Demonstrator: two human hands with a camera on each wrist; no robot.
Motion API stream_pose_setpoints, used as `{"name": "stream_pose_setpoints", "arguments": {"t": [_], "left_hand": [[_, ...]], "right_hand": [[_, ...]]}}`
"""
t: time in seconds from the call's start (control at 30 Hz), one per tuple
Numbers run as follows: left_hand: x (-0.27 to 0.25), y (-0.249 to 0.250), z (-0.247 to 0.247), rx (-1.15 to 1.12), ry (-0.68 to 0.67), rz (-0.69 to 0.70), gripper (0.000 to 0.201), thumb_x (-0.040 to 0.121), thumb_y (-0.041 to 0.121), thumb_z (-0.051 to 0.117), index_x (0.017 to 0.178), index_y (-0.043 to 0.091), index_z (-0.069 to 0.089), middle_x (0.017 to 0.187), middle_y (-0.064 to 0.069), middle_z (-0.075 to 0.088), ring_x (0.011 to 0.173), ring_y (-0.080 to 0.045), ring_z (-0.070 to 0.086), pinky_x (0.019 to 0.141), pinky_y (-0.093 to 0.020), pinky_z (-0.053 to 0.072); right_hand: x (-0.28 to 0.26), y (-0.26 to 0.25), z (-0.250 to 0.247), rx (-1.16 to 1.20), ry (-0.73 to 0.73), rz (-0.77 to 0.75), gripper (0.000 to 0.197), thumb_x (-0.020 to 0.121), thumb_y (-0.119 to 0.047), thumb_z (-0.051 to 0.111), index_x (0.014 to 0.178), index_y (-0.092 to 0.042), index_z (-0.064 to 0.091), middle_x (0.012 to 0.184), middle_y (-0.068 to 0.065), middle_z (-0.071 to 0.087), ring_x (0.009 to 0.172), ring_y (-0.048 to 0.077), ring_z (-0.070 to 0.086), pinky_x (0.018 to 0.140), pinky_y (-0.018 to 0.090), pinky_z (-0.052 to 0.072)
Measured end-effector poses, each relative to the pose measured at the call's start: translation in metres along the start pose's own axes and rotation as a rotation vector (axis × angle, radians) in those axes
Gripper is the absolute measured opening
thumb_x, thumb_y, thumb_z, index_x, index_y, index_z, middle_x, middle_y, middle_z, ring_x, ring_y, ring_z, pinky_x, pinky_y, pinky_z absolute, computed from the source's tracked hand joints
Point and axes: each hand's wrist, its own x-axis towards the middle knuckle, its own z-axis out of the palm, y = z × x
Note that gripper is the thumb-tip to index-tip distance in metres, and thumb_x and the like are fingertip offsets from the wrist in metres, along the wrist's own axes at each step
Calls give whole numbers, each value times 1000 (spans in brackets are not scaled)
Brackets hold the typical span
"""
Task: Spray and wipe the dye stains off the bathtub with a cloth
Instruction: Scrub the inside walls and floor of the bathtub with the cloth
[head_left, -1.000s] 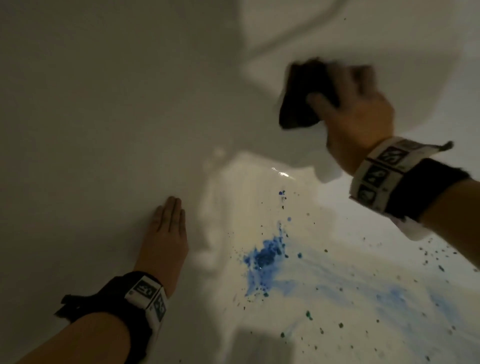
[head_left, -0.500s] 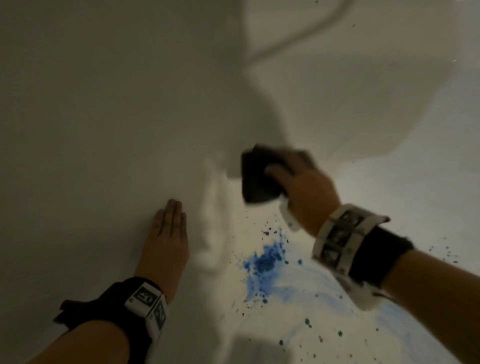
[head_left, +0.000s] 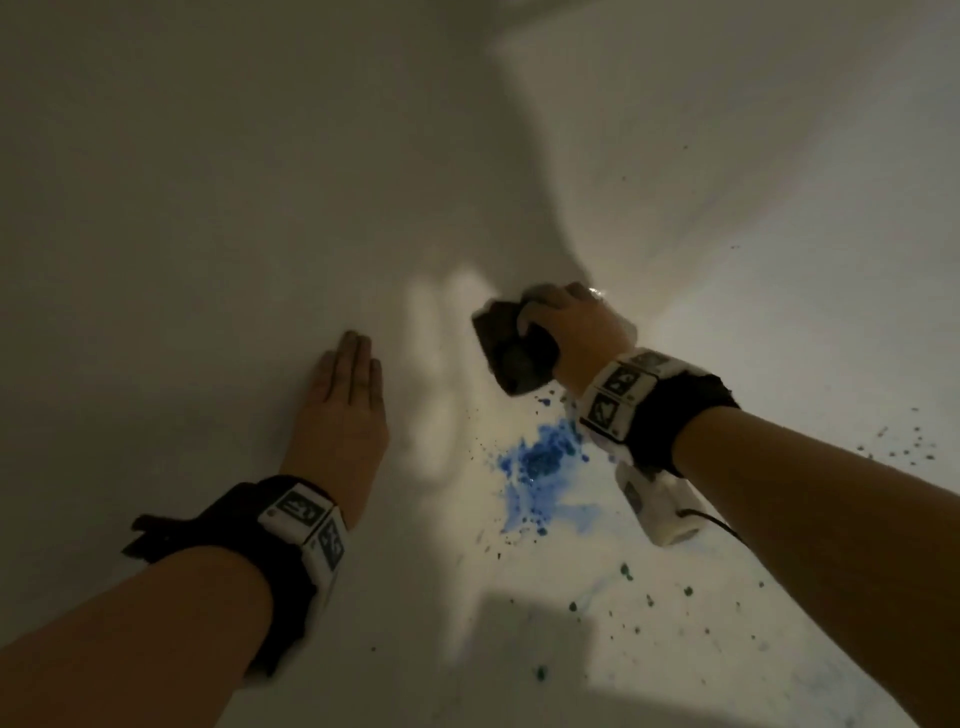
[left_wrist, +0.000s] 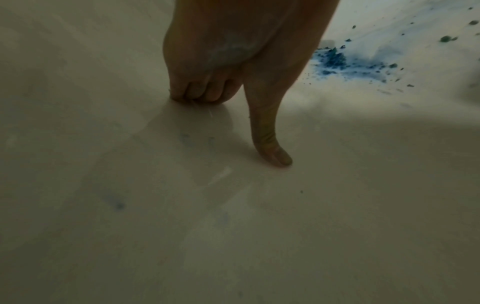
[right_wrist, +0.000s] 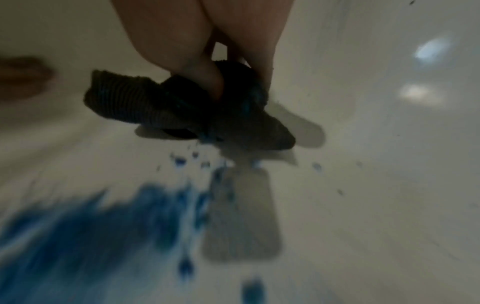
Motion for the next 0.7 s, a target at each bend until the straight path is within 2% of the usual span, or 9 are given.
{"name": "stream_pose_setpoints", "arguments": {"t": [0.1,0.2,0.27,0.33,0.4,0.43,0.57,0.63,0.7], "left_hand": [[-3,-2,2,105,-15,57,55,99,7,19,140,-15,-10,148,-35,-13,139,-45,-11,114,-47,-5],[-1,-2,-2,82,-36,51,54,98,4,17,141,-15,-9,148,-35,-12,139,-45,-11,114,-47,-6],[1,-2,-3,72,-47,45,52,95,1,13,142,-13,-6,148,-35,-9,139,-45,-8,114,-48,-4],[2,-2,-2,66,-34,44,52,97,2,17,142,-13,-4,148,-35,-7,139,-46,-6,114,-48,-2],[4,0,0,58,-30,36,52,98,2,20,142,-14,-5,148,-35,-7,140,-45,-7,114,-48,-2],[3,1,-1,58,-50,36,53,99,1,20,141,-15,-7,148,-35,-9,139,-46,-8,114,-48,-3],[3,0,2,87,-12,39,56,97,6,34,142,-15,6,149,-34,5,141,-44,4,115,-47,5],[2,-2,0,76,58,46,57,95,10,43,141,-12,19,148,-32,17,140,-42,16,115,-46,13],[1,-3,0,38,31,75,53,96,5,29,143,-12,12,149,-33,8,140,-44,7,115,-47,7]], "right_hand": [[-54,9,25,16,16,-74,9,77,-25,57,79,-25,65,111,8,62,99,34,57,89,39,46],[-97,16,28,-17,-275,-165,19,73,-18,68,92,-19,71,116,13,59,101,35,59,84,47,52],[-100,19,16,1,-458,-161,24,74,-6,70,98,-11,68,114,13,56,102,26,57,85,44,49],[-78,12,-9,309,-191,-54,7,75,-8,66,81,-8,63,90,10,59,81,18,58,74,40,46],[-35,11,-27,378,32,117,9,80,-17,60,87,-11,63,97,9,58,89,21,55,81,37,44],[-11,5,-34,297,78,102,15,83,-19,59,95,-13,64,107,10,57,98,26,53,88,36,43],[35,-40,-36,99,-57,-84,31,88,-28,57,119,-25,57,129,4,46,117,30,43,101,40,38],[27,-50,-20,22,-81,-82,34,86,-26,59,119,-31,54,135,-3,39,120,26,37,97,38,41],[-1,-44,-9,46,-85,-127,28,81,-27,61,108,-32,60,132,-4,44,119,27,40,94,37,42]]}}
